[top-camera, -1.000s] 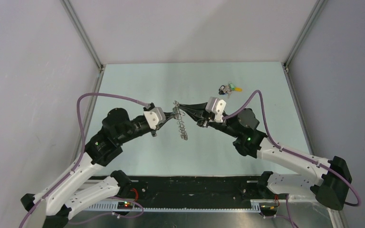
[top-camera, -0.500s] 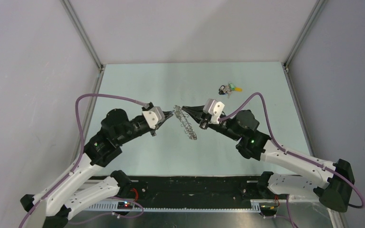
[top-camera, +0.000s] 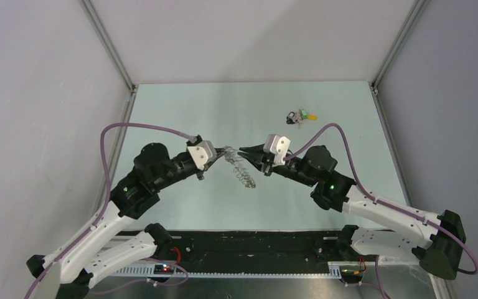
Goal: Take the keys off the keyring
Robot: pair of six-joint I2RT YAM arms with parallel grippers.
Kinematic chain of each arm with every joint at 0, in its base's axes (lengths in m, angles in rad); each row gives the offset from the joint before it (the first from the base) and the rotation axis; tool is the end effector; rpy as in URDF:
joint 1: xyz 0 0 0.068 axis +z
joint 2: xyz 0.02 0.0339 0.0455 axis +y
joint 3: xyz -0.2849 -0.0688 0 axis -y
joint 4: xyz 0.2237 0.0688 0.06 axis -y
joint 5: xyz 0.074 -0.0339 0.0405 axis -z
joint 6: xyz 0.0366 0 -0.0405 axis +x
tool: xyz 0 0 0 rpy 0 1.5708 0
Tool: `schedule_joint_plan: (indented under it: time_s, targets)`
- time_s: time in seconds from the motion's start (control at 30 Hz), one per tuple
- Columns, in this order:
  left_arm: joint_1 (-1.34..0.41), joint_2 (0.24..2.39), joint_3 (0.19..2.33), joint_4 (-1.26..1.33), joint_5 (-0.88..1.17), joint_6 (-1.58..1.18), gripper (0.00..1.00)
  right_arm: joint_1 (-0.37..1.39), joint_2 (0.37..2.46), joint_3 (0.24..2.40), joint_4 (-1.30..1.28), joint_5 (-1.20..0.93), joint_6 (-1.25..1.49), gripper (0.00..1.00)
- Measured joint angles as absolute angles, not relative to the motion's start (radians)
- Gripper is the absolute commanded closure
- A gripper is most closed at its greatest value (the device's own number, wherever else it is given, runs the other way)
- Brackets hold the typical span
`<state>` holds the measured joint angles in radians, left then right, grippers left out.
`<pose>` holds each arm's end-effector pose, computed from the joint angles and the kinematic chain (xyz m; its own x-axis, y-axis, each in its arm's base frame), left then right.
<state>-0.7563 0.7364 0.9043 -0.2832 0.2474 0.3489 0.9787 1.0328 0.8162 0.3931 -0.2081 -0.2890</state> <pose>0.0871 -0.0945 0.3888 0.2093 0.2582 -0.9431 0.8201 0.4789 0.3131 0.1129 0.1814 0.3880 0.3577 0.0321 -0.9333 -0.8591 0.4032 -0.3153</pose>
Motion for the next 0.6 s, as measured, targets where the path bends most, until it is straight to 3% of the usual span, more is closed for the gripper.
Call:
schedule_joint_plan:
  time_s: [0.07,0.2,0.6]
  targets:
    - [-0.756,0.733,0.904,-0.289,0.246,0.349,1.0,0.976,1.032,0.815,0.373,-0.228,-0.284,0.65]
    - [-0.756,0.724,0.902,-0.298,0.247,0.349,1.0,0.972,1.03,0.815,0.348,-0.268,-0.292,0.63]
    - [-0.755,0.719,0.901,-0.301,0.251,0.349,1.0,0.935,1.028,0.822,0.341,-0.393,-0.344,0.68]
